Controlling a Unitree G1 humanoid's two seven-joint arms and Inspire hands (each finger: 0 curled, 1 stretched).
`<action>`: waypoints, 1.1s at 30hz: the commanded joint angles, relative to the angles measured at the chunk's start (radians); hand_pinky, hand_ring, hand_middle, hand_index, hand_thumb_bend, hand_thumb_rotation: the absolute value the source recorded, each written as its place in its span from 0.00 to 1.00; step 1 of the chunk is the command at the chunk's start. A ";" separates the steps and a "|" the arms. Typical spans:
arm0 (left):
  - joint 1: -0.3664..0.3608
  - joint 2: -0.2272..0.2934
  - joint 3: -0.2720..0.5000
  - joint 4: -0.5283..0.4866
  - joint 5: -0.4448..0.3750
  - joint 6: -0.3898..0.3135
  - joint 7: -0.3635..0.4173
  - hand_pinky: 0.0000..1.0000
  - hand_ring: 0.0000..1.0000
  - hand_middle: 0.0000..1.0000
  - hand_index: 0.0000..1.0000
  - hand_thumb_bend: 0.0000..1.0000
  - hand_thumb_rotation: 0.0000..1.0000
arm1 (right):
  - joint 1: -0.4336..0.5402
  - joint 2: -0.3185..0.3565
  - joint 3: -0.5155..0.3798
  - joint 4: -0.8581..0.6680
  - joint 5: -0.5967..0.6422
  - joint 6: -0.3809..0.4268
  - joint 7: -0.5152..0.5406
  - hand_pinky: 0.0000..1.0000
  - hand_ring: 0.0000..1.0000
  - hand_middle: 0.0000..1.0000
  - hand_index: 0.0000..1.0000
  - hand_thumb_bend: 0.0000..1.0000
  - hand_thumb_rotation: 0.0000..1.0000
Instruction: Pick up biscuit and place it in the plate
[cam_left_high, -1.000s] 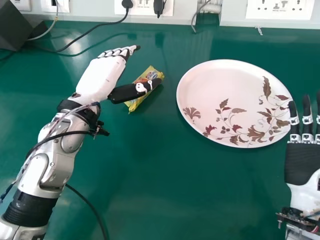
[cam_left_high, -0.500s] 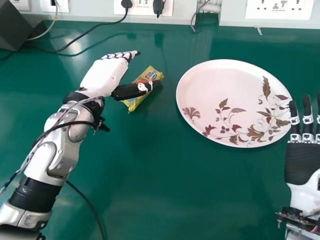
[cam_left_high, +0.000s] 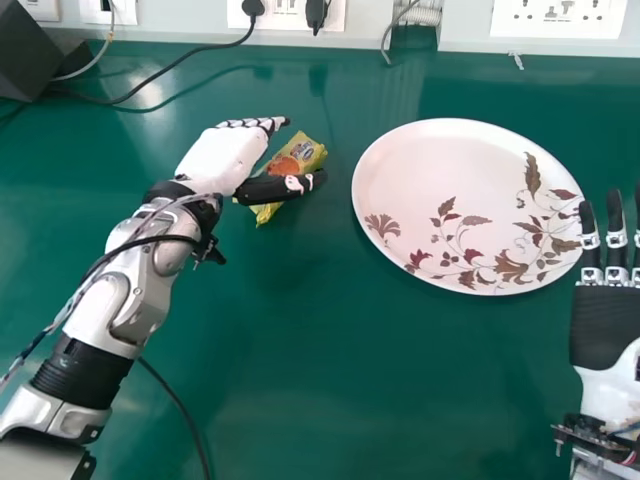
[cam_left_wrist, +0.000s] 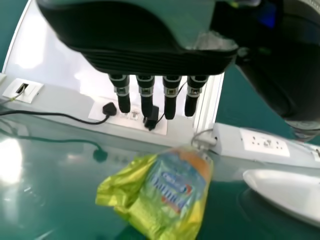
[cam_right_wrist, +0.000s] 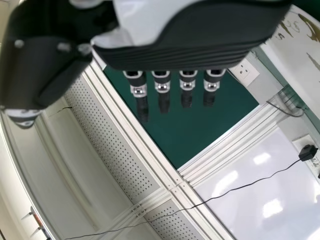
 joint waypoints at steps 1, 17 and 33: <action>-0.019 0.011 -0.023 0.022 0.015 0.003 -0.014 1.00 1.00 1.00 1.00 1.00 0.74 | 0.039 0.077 0.000 0.061 0.003 -0.009 0.005 1.00 1.00 0.99 0.90 1.00 0.39; -0.056 0.000 -0.055 0.116 0.016 0.026 -0.004 1.00 1.00 1.00 1.00 1.00 0.71 | 0.052 0.081 0.002 0.050 0.009 -0.006 -0.004 1.00 1.00 0.98 0.90 1.00 0.37; -0.094 -0.014 -0.100 0.211 0.052 0.086 0.007 1.00 1.00 1.00 1.00 1.00 0.70 | 0.054 0.072 -0.002 0.049 0.029 0.007 0.004 1.00 1.00 0.97 0.87 0.98 0.35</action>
